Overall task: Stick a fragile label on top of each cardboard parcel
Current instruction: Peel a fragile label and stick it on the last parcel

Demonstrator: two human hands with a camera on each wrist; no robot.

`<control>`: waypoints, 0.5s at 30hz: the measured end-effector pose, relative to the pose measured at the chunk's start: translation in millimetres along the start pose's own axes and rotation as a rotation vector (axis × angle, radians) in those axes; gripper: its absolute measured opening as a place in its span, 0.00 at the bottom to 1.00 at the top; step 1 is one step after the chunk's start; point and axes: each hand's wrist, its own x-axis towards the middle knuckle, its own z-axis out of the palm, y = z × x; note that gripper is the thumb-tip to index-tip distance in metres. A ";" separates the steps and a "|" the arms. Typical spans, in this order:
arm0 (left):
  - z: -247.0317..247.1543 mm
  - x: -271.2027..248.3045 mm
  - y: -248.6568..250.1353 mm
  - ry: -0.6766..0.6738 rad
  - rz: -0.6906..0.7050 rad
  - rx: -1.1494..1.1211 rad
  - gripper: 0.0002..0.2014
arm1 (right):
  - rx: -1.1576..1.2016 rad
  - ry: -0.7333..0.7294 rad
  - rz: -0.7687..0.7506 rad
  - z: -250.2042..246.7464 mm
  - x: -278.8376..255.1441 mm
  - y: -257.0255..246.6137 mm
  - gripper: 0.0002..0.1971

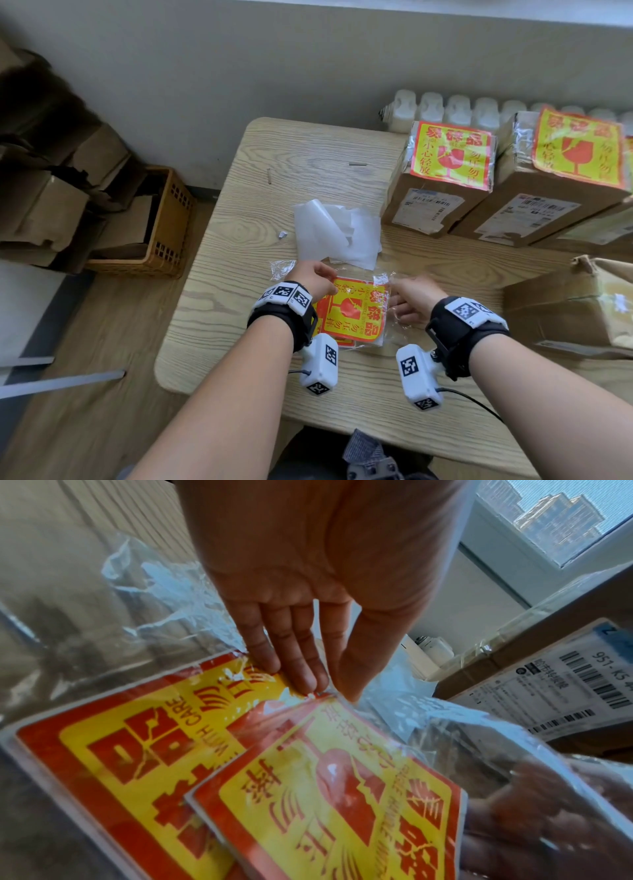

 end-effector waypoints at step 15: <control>6.6 -7.5 14.6 0.066 0.001 0.200 0.12 | -0.222 0.237 -0.148 -26.1 -26.4 2.8 0.10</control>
